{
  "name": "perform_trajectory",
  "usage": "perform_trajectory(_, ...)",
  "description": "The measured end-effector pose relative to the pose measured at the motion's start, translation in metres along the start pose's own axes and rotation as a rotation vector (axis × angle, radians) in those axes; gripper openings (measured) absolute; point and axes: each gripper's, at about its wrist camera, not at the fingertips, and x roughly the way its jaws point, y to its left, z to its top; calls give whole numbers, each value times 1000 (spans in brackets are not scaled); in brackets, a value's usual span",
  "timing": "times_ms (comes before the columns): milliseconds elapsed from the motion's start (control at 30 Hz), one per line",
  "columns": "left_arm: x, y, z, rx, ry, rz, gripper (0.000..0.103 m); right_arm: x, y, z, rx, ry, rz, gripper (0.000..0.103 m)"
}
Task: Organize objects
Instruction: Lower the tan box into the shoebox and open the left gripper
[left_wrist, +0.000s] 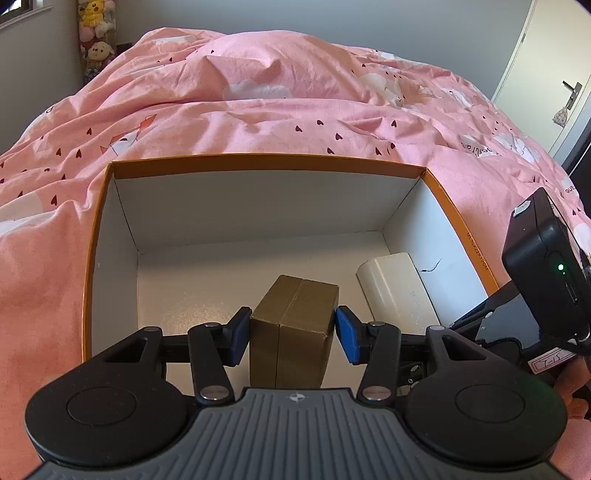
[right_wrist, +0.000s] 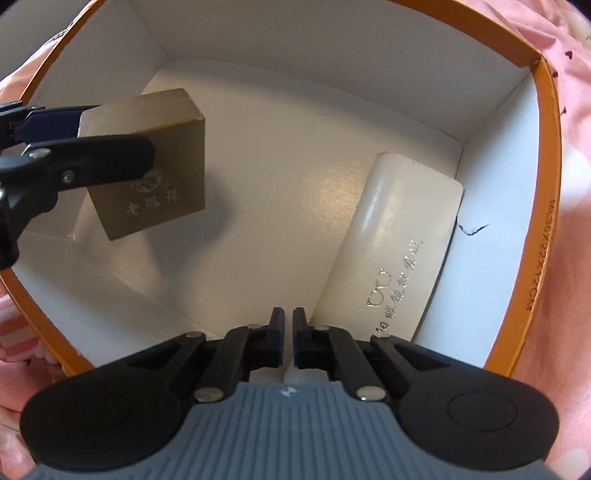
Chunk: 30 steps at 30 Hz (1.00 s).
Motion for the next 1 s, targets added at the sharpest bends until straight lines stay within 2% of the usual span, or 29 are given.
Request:
perform_trajectory(100, 4, 1, 3, -3, 9, -21, 56, -3, 4, -1, -19, -7, 3, 5)
perform_trajectory(133, 6, 1, 4, -1, 12, -27, 56, -7, 6, 0, -39, -23, -1, 10)
perform_trajectory(233, 11, -2, 9, 33, 25, -23, 56, -25, 11, 6, -115, -100, -34, 15)
perform_trajectory(267, 14, -4, 12, 49, 32, -20, 56, -31, 11, 10, -149, -129, -62, 19)
perform_trajectory(333, 20, -5, 16, 70, 53, -23, 56, -36, 14, 18, -238, -178, -146, 43)
perform_trajectory(400, 25, -6, 20, 90, 76, -34, 56, -33, 17, 24, -357, -211, -213, 49)
perform_trajectory(533, 35, -10, 26, 160, 116, -21, 56, -17, 15, 43, -485, -177, -240, 49)
perform_trajectory(667, 45, -18, 30, 267, 159, 10, 56, -1, 7, 59, -540, -125, -251, 49)
perform_trajectory(800, 51, -28, 33, 353, 173, 19, 57, 2, -3, 64, -541, -86, -251, 48)
perform_trajectory(1000, 66, -46, 38, 459, 178, 30, 55, -1, -5, 55, -543, -93, -238, 46)
